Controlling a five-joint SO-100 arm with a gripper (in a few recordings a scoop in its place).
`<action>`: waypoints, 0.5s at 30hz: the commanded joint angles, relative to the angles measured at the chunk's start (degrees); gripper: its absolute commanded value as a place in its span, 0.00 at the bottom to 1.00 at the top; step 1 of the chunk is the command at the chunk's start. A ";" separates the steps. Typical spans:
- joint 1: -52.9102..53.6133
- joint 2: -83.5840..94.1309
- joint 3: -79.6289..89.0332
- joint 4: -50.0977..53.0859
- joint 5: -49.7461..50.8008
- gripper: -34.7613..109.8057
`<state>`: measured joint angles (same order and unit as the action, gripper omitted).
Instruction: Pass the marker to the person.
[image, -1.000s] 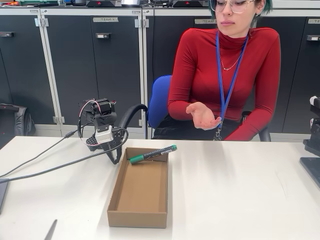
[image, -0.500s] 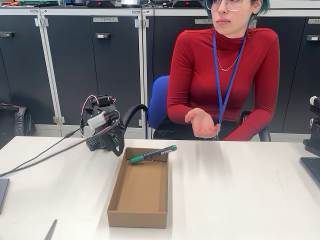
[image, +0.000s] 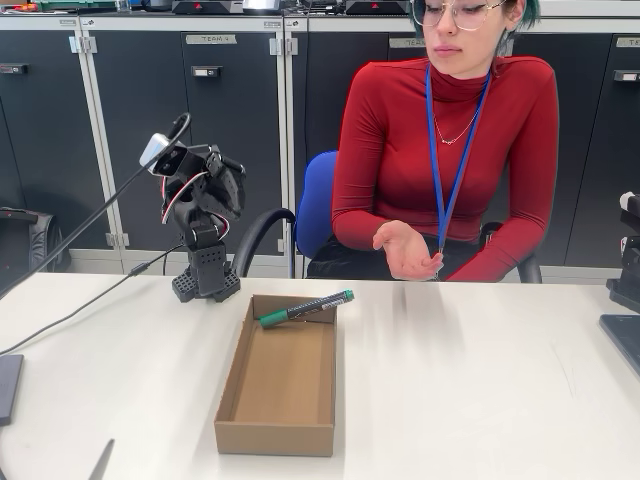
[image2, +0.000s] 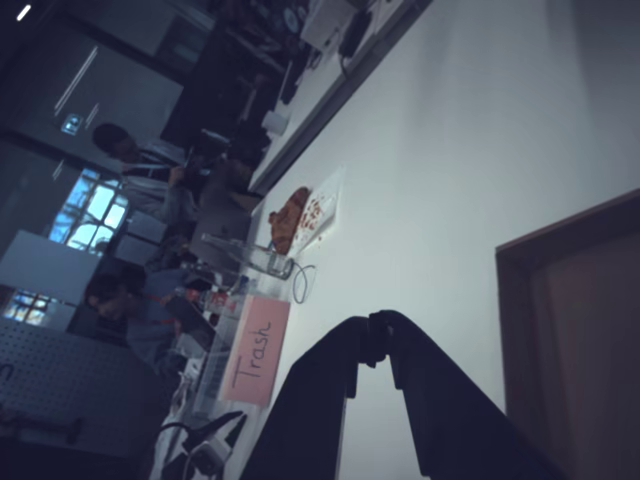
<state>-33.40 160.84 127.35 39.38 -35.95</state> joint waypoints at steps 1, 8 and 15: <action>-5.71 -11.60 -15.91 -2.55 0.18 0.21; -16.79 -25.05 -26.63 -4.31 -5.54 0.21; -26.72 -32.96 -37.27 0.62 -15.73 0.21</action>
<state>-55.28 129.46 96.77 38.58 -47.02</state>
